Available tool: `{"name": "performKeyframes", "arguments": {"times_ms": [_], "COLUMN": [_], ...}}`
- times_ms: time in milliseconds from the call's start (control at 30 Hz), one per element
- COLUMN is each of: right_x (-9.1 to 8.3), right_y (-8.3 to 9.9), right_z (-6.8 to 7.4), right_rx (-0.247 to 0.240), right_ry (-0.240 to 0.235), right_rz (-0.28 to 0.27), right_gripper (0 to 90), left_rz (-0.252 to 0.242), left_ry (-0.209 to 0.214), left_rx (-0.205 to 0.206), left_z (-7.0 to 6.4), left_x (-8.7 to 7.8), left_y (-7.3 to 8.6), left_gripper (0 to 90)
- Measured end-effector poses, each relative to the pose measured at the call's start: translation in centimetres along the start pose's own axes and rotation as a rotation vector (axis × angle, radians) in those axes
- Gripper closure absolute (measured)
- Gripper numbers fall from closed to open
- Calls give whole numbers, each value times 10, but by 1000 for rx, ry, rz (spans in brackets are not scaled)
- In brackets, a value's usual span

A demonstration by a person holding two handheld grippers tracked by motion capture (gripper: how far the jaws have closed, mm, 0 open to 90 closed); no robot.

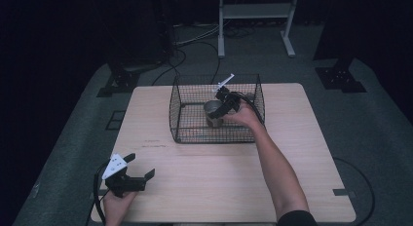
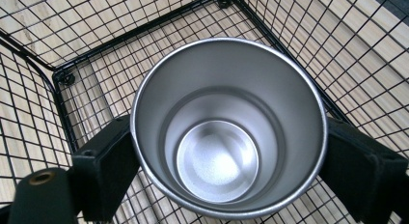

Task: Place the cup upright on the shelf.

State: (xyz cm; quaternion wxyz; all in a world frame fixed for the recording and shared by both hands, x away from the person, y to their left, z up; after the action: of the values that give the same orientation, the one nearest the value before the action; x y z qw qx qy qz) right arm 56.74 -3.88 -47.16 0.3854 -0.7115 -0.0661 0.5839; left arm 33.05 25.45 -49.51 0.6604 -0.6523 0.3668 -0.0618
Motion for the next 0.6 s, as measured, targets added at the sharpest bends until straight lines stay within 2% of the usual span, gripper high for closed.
{"name": "performKeyframes", "arguments": {"times_ms": [267,600], "right_x": [-2,-10], "right_y": [-1,-7], "right_z": [0,1], "right_rx": [-2,-3], "right_ry": [3,8], "right_rz": [-7,-47], "right_gripper": [99,88], "left_rz": [-1,0], "left_ry": [-1,0], "left_rx": [2,3], "left_z": [0,0], "left_x": [0,0], "left_y": [0,0], "left_gripper": [0,0]}}
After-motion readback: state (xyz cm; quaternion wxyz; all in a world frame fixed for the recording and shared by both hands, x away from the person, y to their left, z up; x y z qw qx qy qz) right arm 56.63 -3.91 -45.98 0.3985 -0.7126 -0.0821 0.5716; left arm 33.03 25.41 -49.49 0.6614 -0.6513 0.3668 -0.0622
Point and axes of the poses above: each handheld gripper's, and its own axes: x roughly forward along the jaws, y roughly out of its underside, z roughly to its left, the point moved 7 cm from there along x, roughly forward along the jaws, and after that the axes turned 7 degrees about -x, right-handed, at the moved point
